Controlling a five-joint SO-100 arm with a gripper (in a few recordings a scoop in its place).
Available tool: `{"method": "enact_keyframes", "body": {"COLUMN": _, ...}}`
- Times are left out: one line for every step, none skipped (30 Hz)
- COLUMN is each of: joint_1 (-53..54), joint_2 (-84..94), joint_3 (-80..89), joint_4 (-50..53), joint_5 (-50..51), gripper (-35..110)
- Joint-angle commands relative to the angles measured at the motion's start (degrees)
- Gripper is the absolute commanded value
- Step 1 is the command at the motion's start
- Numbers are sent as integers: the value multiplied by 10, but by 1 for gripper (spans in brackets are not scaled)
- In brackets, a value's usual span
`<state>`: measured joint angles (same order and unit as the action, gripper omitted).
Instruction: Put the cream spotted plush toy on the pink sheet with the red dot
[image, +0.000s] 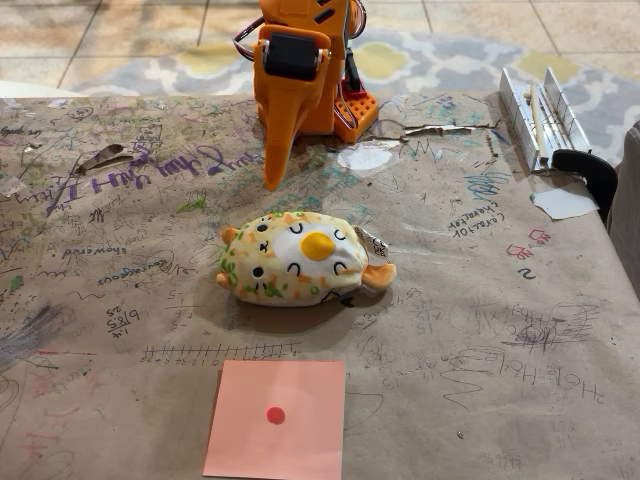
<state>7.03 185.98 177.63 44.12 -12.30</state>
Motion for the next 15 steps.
{"method": "enact_keyframes", "body": {"joint_1": -35, "joint_2": -120, "joint_3": -143, "joint_4": 10, "joint_5": -130, "gripper": 0}}
{"method": "enact_keyframes", "body": {"joint_1": -66, "joint_2": -171, "joint_3": -176, "joint_4": 30, "joint_5": -224, "gripper": 1}}
{"method": "enact_keyframes", "body": {"joint_1": -88, "joint_2": -218, "joint_3": -202, "joint_4": 37, "joint_5": -298, "gripper": 3}}
{"method": "enact_keyframes", "body": {"joint_1": -95, "joint_2": -252, "joint_3": -222, "joint_4": 37, "joint_5": -363, "gripper": 7}}
{"method": "enact_keyframes", "body": {"joint_1": -96, "joint_2": -282, "joint_3": -243, "joint_4": 35, "joint_5": -414, "gripper": 9}}
{"method": "enact_keyframes", "body": {"joint_1": -96, "joint_2": -310, "joint_3": -260, "joint_4": 35, "joint_5": -468, "gripper": 11}}
{"method": "enact_keyframes", "body": {"joint_1": -99, "joint_2": -337, "joint_3": -271, "joint_4": 37, "joint_5": -522, "gripper": 14}}
{"method": "enact_keyframes", "body": {"joint_1": -97, "joint_2": -357, "joint_3": -279, "joint_4": 49, "joint_5": -584, "gripper": 16}}
{"method": "enact_keyframes", "body": {"joint_1": -90, "joint_2": -374, "joint_3": -287, "joint_4": 64, "joint_5": -636, "gripper": 17}}
{"method": "enact_keyframes", "body": {"joint_1": -80, "joint_2": -390, "joint_3": -293, "joint_4": 73, "joint_5": -679, "gripper": 17}}
{"method": "enact_keyframes", "body": {"joint_1": -69, "joint_2": -408, "joint_3": -296, "joint_4": 76, "joint_5": -714, "gripper": 17}}
{"method": "enact_keyframes", "body": {"joint_1": -55, "joint_2": -423, "joint_3": -301, "joint_4": 80, "joint_5": -745, "gripper": 17}}
{"method": "enact_keyframes", "body": {"joint_1": -36, "joint_2": -432, "joint_3": -308, "joint_4": 83, "joint_5": -776, "gripper": 18}}
{"method": "enact_keyframes", "body": {"joint_1": -14, "joint_2": -434, "joint_3": -306, "joint_4": 77, "joint_5": -807, "gripper": 18}}
{"method": "enact_keyframes", "body": {"joint_1": 4, "joint_2": -432, "joint_3": -297, "joint_4": 71, "joint_5": -842, "gripper": 19}}
